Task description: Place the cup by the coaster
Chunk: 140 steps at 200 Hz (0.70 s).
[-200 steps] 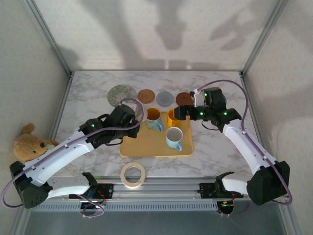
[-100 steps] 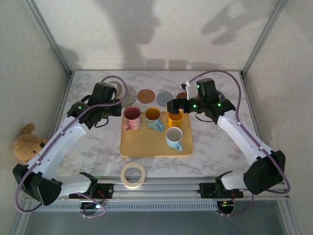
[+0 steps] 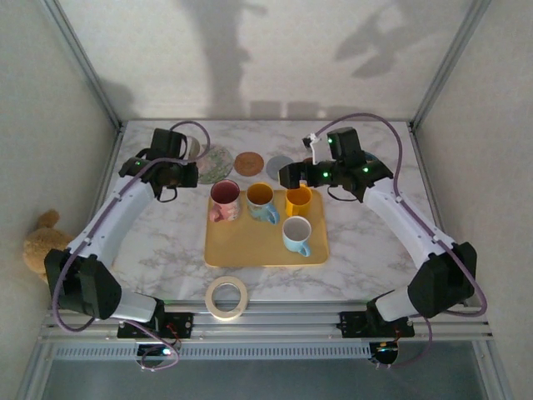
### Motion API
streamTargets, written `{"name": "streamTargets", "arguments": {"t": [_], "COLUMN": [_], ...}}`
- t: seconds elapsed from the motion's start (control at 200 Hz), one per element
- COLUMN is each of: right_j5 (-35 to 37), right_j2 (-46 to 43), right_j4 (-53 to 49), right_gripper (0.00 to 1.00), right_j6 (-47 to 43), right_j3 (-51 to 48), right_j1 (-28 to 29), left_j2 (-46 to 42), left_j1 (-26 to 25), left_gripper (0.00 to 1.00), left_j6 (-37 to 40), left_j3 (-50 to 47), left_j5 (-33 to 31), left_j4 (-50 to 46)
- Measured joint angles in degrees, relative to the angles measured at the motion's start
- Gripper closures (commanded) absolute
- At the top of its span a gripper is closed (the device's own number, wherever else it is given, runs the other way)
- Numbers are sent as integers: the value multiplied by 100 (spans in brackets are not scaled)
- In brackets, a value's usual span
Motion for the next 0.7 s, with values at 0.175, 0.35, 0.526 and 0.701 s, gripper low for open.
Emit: {"name": "streamTargets", "arguments": {"t": [0.175, 0.35, 0.526, 0.701], "right_j5": [-13, -31, -70, -70], "right_j2": [264, 461, 651, 822], "right_j4": [87, 260, 289, 284], "right_gripper": [1, 1, 1, 1], "right_j6": [7, 31, 48, 48], "right_j3": [186, 289, 435, 529], "right_j1": [9, 31, 33, 35], "left_j2": [339, 787, 1272, 1893], "left_j1": [267, 358, 402, 413], "left_gripper": [100, 100, 100, 100], "left_j6": [168, 330, 470, 634], "left_j3": [15, 96, 282, 693], "left_j5": [247, 398, 542, 568], "left_j4": [247, 400, 509, 570]}}
